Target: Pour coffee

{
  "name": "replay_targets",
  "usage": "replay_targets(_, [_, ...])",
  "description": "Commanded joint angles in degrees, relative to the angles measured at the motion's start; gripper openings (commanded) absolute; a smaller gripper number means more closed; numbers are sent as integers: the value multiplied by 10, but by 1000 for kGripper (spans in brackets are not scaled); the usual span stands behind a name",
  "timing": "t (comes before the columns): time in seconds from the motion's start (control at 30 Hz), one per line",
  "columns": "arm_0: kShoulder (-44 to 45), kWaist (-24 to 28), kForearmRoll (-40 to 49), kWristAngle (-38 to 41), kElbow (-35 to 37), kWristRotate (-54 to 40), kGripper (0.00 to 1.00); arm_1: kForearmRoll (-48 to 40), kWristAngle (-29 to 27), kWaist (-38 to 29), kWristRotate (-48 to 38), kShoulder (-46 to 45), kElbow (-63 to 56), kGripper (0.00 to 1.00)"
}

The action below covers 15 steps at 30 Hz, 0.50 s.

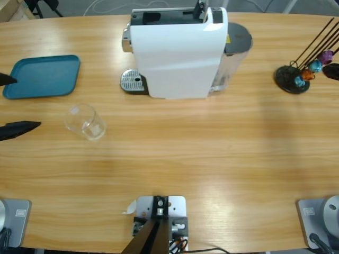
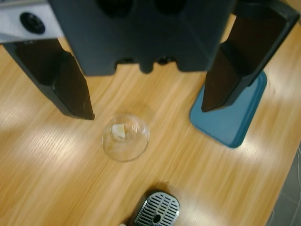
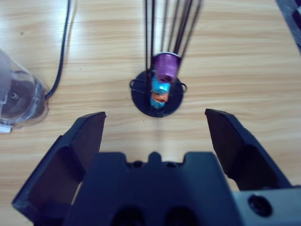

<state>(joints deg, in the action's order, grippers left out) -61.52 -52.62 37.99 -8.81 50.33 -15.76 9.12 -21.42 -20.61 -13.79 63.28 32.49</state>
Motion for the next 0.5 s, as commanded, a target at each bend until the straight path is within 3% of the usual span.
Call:
replay_targets(0.03, [86, 12, 5, 8, -80, 45, 992, -101, 29, 43, 50, 41, -64, 816])
replay_targets(0.1, [96, 12, 5, 12, -81, 45, 991, -115, 18, 54, 62, 47, -68, 732])
replay_targets(0.47, [117, 12, 1, 35, -80, 57, 982, -192, 25, 74, 73, 108, -79, 716])
replay_targets(0.5, [118, 12, 1, 35, -80, 57, 982, -204, 29, 79, 73, 113, -81, 679])
